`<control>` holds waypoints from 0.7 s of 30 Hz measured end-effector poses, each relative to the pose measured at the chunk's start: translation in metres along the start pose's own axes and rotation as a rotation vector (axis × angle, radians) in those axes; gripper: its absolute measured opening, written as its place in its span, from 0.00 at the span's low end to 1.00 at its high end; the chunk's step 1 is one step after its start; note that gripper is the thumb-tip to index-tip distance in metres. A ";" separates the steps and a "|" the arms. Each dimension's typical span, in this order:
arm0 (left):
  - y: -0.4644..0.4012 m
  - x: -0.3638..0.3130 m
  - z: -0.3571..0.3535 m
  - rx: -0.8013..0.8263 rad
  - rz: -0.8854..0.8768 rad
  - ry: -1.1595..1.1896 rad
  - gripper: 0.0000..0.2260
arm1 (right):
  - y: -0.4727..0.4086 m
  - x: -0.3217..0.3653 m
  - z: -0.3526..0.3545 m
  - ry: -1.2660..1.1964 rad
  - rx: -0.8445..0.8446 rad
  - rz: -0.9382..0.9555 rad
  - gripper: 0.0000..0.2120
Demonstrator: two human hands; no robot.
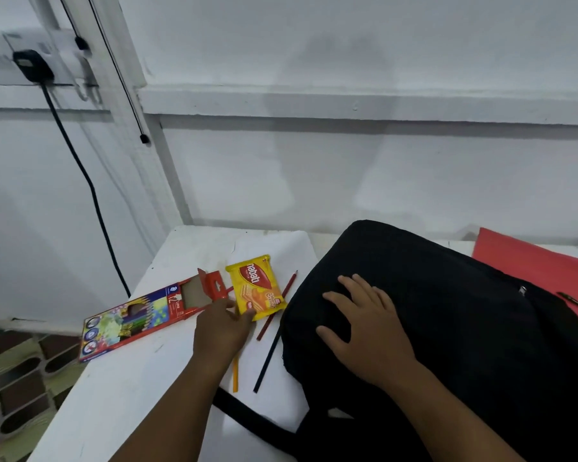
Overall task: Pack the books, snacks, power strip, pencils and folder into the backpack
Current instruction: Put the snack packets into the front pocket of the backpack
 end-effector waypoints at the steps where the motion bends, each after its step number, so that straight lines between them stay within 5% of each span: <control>1: -0.003 -0.001 -0.001 0.002 -0.017 0.002 0.15 | 0.000 0.000 0.000 0.006 -0.007 -0.002 0.29; 15: -0.026 -0.017 -0.021 0.058 -0.118 0.051 0.03 | 0.000 -0.004 -0.001 -0.034 -0.039 -0.028 0.25; 21: -0.040 -0.017 -0.038 0.154 -0.075 0.066 0.24 | 0.000 -0.002 -0.001 -0.025 -0.025 -0.025 0.26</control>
Point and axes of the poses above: each hand's wrist, its own y-axis away from the middle knuckle, its own z-axis out of the back of the hand, x = y × z, the point moved 9 cm from there along -y, towards the middle knuckle, and after that the axes turned 9 degrees about y, right-handed, at the moved point
